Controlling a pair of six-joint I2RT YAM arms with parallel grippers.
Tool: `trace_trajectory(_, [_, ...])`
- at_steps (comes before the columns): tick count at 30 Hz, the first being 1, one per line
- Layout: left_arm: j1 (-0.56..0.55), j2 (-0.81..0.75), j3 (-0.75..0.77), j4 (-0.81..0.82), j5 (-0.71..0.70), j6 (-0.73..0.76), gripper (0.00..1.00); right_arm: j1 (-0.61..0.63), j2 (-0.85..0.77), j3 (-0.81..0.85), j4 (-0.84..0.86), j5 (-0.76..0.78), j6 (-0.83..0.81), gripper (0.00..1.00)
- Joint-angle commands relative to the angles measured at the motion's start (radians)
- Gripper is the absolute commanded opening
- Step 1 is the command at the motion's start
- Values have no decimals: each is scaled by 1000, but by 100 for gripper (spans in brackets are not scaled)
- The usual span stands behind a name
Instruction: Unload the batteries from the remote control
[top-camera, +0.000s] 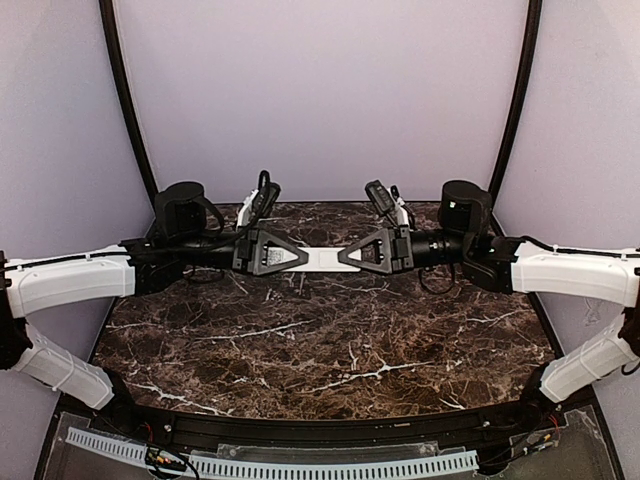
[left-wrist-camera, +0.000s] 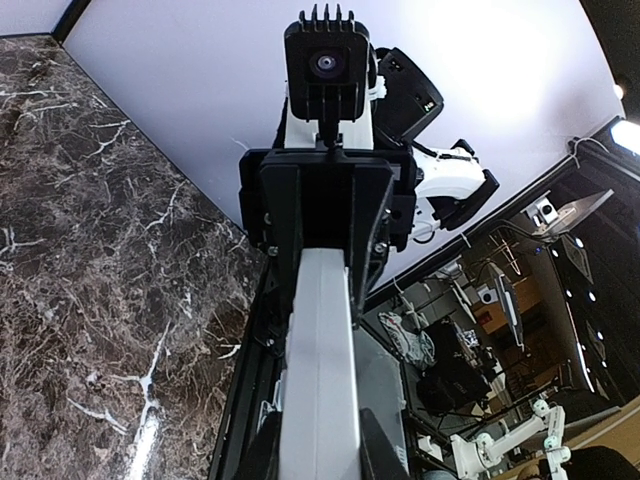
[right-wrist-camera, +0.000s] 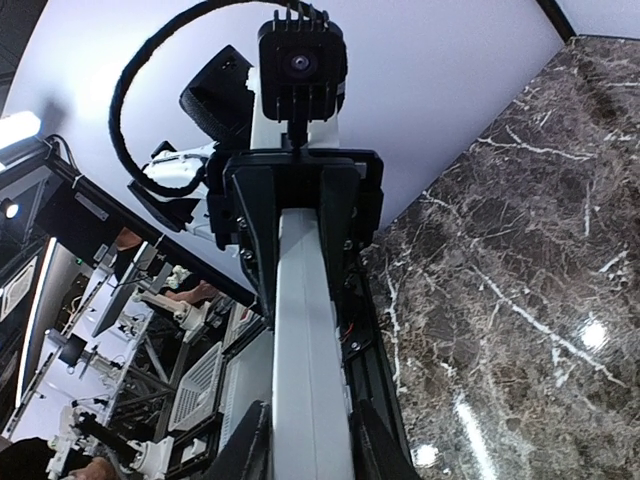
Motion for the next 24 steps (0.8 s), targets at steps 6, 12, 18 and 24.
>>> trace_trajectory(6, [-6, -23, 180, -406, -87, 259, 0, 10, -24, 36, -113, 134, -80, 64])
trace_trajectory(12, [-5, 5, 297, -598, -178, 378, 0, 10, -82, 12, -149, 222, -98, 83])
trace_trajectory(18, [-5, 99, 417, -816, -382, 522, 0, 9, -172, 2, -316, 437, -168, 88])
trace_trajectory(24, [6, 209, 527, -926, -386, 602, 0, 8, -255, -58, -390, 594, -147, 88])
